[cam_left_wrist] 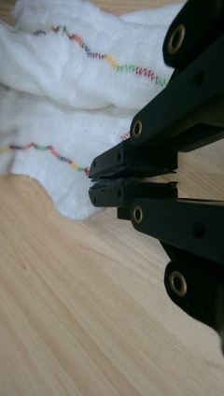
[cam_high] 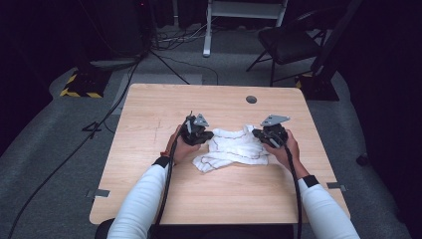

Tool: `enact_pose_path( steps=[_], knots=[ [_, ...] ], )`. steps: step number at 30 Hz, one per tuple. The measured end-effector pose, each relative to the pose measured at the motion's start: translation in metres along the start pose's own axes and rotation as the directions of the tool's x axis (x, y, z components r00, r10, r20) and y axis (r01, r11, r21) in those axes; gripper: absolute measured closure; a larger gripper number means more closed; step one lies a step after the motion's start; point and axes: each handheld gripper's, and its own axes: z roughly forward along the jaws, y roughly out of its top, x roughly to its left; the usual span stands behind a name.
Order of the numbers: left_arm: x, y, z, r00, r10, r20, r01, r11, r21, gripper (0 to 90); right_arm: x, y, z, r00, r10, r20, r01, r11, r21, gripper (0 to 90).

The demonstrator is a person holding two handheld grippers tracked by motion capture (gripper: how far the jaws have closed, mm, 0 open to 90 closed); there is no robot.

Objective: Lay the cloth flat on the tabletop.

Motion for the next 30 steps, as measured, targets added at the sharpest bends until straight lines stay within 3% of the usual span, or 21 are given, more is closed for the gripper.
enact_pose_path(
  steps=[4, 13, 21, 26, 30],
  knots=[
    [-0.002, 0.005, -0.014, 0.9992, 0.034, -0.020, -0.034, 0.9994, -0.011, 85.1, -0.007, 0.007, -0.022, 0.9997, 0.026, -0.002, -0.026, 0.997, -0.067, 88.4],
    [-0.003, 0.011, -0.061, 0.9962, 0.048, -0.073, -0.056, 0.9920, -0.113, 85.2, -0.021, 0.010, -0.066, 0.9979, 0.063, 0.018, -0.059, 0.985, -0.164, 88.7],
    [-0.014, 0.018, -0.107, 0.9939, 0.071, -0.084, -0.087, 0.9738, -0.210, 85.3, -0.016, 0.015, -0.096, 0.9986, 0.052, -0.009, -0.053, 0.970, -0.236, 89.0],
    [-0.026, 0.027, -0.130, 0.9852, 0.121, -0.121, -0.147, 0.9625, -0.228, 85.3, -0.009, 0.023, -0.113, 0.9992, 0.038, -0.013, -0.040, 0.959, -0.282, 89.1],
    [-0.035, 0.030, -0.144, 0.9811, 0.146, -0.127, -0.174, 0.9531, -0.248, 85.4, -0.003, 0.028, -0.127, 0.9996, 0.028, -0.011, -0.030, 0.949, -0.315, 89.2]
  ],
)
